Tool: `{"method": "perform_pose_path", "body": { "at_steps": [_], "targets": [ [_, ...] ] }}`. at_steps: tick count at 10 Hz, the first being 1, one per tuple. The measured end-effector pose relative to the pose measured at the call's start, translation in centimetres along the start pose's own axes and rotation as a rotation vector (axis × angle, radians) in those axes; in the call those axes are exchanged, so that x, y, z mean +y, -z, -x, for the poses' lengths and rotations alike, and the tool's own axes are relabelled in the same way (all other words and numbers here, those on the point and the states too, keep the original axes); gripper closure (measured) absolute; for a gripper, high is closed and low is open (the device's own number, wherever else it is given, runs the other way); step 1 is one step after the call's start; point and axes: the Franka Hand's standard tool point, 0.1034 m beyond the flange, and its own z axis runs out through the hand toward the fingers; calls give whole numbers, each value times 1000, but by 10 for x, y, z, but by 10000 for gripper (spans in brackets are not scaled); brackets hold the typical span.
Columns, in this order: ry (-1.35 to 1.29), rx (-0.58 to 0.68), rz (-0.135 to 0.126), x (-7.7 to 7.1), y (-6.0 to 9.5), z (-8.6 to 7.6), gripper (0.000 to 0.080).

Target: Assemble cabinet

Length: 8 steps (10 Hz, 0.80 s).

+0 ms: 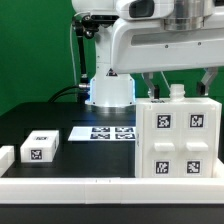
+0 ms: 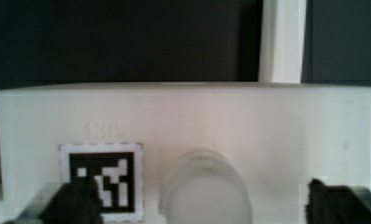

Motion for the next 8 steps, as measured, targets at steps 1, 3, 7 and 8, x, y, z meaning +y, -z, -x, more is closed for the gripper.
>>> {"method": "perform_pose_path", "body": {
  "at_steps": [1, 3, 7, 8],
  "targets": [
    [0, 0, 0, 0, 0, 0, 160],
    [0, 0, 0, 0, 0, 0, 151],
    [44, 17, 7, 19, 38, 47, 150],
    [77, 39, 14, 34, 39, 66, 150]
  ]
}}
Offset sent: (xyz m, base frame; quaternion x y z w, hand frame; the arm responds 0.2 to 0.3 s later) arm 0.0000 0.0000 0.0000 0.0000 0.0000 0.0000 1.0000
